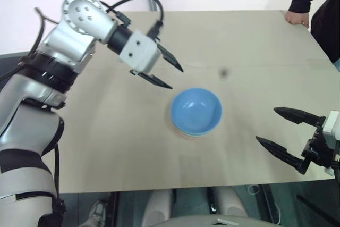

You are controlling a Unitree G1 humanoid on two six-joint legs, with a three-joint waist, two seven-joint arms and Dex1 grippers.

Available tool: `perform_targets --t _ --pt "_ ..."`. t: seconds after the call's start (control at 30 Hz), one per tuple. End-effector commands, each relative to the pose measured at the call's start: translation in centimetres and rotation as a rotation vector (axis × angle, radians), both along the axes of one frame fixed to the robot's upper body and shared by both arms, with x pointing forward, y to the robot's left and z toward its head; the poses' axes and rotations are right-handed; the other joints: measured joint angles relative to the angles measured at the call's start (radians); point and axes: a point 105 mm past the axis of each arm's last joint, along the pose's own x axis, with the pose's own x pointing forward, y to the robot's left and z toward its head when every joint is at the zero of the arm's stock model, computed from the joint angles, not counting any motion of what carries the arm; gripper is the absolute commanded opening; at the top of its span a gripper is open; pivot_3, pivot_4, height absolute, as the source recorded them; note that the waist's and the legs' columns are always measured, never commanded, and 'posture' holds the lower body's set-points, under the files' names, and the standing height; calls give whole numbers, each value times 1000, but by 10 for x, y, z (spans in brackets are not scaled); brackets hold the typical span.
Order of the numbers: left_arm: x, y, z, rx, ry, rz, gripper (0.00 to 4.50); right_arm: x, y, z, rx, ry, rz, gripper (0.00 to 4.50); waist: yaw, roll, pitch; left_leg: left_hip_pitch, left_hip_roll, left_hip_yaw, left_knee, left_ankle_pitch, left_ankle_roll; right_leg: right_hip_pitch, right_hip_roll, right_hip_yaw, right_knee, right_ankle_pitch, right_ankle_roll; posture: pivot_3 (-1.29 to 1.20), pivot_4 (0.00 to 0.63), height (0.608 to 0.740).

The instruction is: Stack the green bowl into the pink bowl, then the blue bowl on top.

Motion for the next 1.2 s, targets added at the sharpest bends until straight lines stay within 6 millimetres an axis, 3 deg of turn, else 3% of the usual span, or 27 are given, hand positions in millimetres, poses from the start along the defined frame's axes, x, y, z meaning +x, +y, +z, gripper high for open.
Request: perform_targets --t 0.03,0.1,0.23,0.47,0.57,1.0,1.2 --pt "1 3 16 -293 152 202 2507 12 -2 0 -21 -7 -14 4500 -3 0 0 0 0 -1 0 0 0 0 0 0 0 0 0 0 150 740" --pt "3 6 15 -485 209 305 2507 22 -6 2 -18 -22 -44 4500 4 0 0 -1 2 -3 0 0 0 0 0 -1 1 0 0 0 150 740" --pt "5 31 -17 -671 268 582 2507 39 -14 0 -8 -21 -112 4500 11 0 0 -1 2 -3 0 0 0 -1 -1 0 -1 0 0 0 150 740" --pt "-33 57 -84 -774 383 867 2507 56 -19 -4 8 -14 -141 4500 19 -1 0 -3 2 -2 -2 0 0 -3 -3 1 -2 0 0 0 150 740" --pt "-44 67 -100 -787 412 945 2507 58 -22 -7 10 1 -137 4500 28 -1 0 -2 2 -1 -2 0 0 -2 -3 2 -2 0 0 0 150 740" --pt "-70 92 -127 -697 421 1014 2507 58 -36 -15 -19 12 -140 4500 39 -1 -1 1 1 6 -4 0 0 -2 -2 3 -1 0 0 0 150 740" --pt "-78 96 -125 -647 464 982 2507 51 -42 -15 -15 41 -111 4500 40 -1 0 1 1 7 -4 0 0 -1 -2 4 -2 0 0 0 150 740"
